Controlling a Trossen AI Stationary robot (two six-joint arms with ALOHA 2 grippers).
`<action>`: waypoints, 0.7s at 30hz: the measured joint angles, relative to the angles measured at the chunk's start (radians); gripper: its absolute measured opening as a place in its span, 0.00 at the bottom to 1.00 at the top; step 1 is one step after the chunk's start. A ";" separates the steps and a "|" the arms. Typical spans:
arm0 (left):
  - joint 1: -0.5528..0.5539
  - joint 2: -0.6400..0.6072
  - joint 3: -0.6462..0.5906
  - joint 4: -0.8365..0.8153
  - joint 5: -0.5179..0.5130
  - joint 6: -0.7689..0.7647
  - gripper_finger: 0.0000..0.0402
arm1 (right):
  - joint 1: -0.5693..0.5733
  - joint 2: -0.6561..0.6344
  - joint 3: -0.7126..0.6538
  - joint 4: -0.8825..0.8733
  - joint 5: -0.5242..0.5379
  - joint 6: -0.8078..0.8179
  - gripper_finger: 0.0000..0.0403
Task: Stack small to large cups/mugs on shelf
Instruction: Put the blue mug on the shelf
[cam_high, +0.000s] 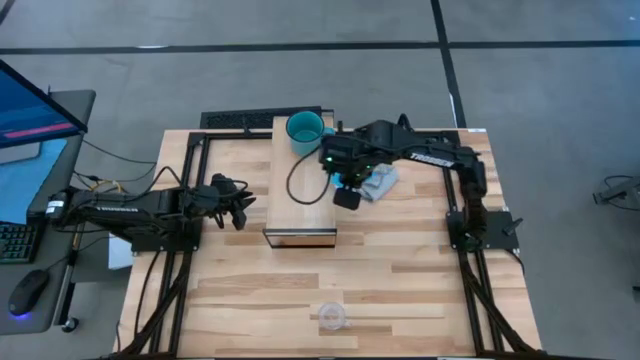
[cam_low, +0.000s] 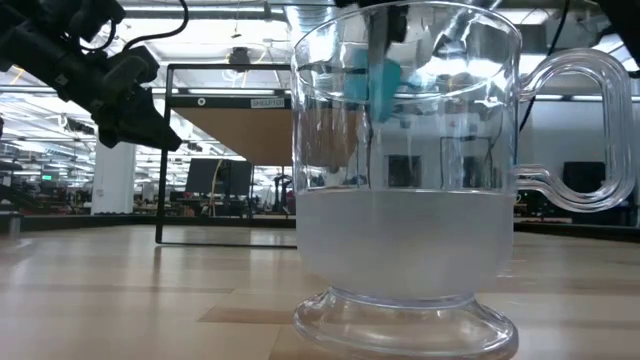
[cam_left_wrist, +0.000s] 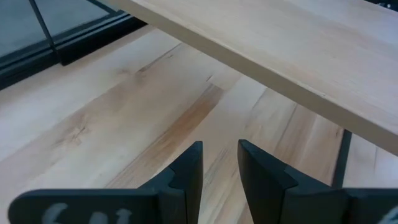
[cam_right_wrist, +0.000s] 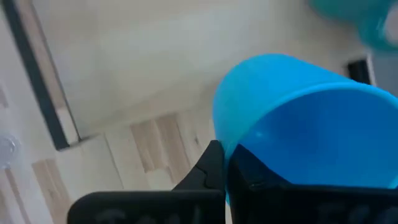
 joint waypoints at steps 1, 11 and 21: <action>0.000 0.000 0.000 -0.001 0.000 -0.006 0.23 | 0.002 0.015 0.037 -0.003 0.001 -0.009 0.02; 0.000 0.000 0.000 -0.001 0.000 -0.017 0.23 | 0.023 0.040 0.094 -0.001 0.009 -0.060 0.02; 0.000 0.000 0.000 -0.001 0.000 -0.040 0.23 | 0.049 0.049 0.096 -0.001 0.014 -0.083 0.02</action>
